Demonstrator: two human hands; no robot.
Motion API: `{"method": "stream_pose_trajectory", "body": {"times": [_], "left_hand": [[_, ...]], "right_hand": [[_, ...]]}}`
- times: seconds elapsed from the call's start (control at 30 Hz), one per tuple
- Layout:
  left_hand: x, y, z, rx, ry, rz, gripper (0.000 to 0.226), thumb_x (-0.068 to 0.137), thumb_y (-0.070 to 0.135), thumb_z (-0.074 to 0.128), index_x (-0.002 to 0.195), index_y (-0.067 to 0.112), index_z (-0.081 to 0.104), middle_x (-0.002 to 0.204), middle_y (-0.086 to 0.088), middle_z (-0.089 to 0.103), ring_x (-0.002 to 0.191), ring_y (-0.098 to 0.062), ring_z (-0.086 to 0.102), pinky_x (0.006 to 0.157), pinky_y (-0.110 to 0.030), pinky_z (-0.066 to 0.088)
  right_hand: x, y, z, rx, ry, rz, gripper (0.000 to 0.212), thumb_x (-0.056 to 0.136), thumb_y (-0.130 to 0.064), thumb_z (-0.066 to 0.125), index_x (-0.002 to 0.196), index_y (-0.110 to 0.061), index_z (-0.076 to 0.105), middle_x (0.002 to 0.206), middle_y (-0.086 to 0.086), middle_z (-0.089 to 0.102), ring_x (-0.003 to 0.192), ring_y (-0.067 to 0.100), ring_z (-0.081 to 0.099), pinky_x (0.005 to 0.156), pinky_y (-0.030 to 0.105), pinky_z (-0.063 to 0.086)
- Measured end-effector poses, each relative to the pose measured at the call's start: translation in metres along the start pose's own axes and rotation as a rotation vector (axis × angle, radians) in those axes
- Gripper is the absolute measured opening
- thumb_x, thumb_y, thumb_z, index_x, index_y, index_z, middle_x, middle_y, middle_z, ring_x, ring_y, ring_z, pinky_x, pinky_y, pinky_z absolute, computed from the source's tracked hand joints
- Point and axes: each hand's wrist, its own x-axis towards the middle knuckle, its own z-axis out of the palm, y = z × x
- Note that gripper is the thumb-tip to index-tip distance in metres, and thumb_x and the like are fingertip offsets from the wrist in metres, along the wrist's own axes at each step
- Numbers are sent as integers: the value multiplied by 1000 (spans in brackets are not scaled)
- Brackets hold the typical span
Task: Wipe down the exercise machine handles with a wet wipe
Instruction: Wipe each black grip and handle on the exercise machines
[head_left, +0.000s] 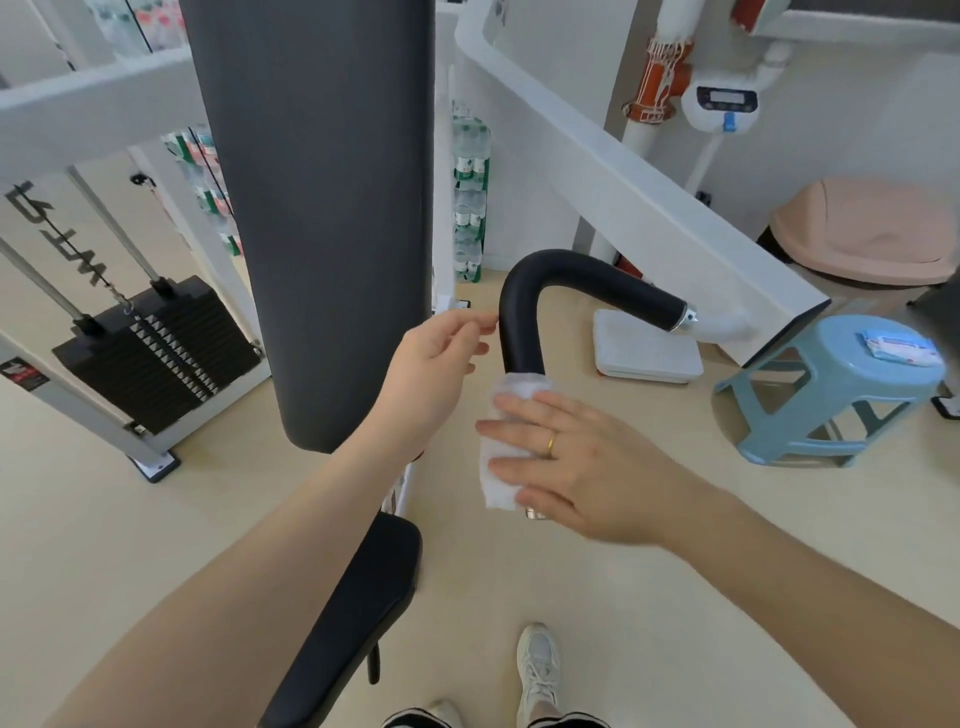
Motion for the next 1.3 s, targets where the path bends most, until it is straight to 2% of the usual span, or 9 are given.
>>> {"method": "stream_pose_trajectory", "body": {"times": [0.2,0.4,0.53,0.7,0.87,0.97,1.07,1.2,1.3], "left_hand": [[4,4,11,-88,100,-48,30,95,18,44,122,19,55,108,5,63,96,-8,59,88,-27,49],[11,16,13,-117,174,-40,24,95,23,43,116,24,54,103,9,64,93,-8,61,87,-28,49],[15,24,11,-128,231,-26,25,94,23,44,117,22,56,113,4,63,104,-12,60,94,-34,47],[17,27,19,-22,179,-36,27,93,25,49,119,28,55,109,16,61,97,1,59,94,-27,46],[24,30,27,-14,81,-18,26,92,22,53,114,37,56,101,22,61,75,12,62,68,-6,47],[33,32,28,1,97,-27,23,91,22,56,110,32,61,100,15,66,72,11,61,62,-3,43],[37,34,25,-3,56,-54,24,90,21,56,110,30,64,98,12,69,80,5,63,68,-7,45],[40,39,22,-28,10,-55,19,91,17,56,96,33,64,82,16,72,70,3,66,60,-5,47],[40,40,24,-24,6,-39,19,91,16,56,94,32,65,75,19,72,69,4,66,60,-6,48]], "right_hand": [[36,34,-8,-17,72,180,50,100,-41,20,112,-19,63,139,9,50,137,26,22,111,37,16],[35,28,-18,-46,-86,-191,40,94,-38,35,81,-24,70,90,-5,66,109,22,53,112,38,18],[84,73,-30,-29,50,170,44,97,-39,27,101,-19,66,105,1,64,111,24,49,106,36,22],[72,96,-29,45,117,722,38,100,-37,22,93,-11,50,88,8,56,81,28,52,63,34,33],[40,91,-13,-105,228,925,47,96,-39,22,97,-5,54,93,15,63,85,36,55,78,44,39],[63,85,-10,-80,330,743,47,92,-38,27,104,-5,58,95,17,64,86,37,58,76,43,43],[49,82,-2,-98,297,578,51,99,-39,23,131,-9,48,123,13,58,111,34,53,98,45,35],[4,101,-3,-36,303,927,64,96,-45,10,131,-9,49,123,13,61,117,29,53,110,47,26],[27,93,2,-80,380,884,54,96,-38,22,127,-5,52,118,15,62,112,33,56,107,46,28]]}}
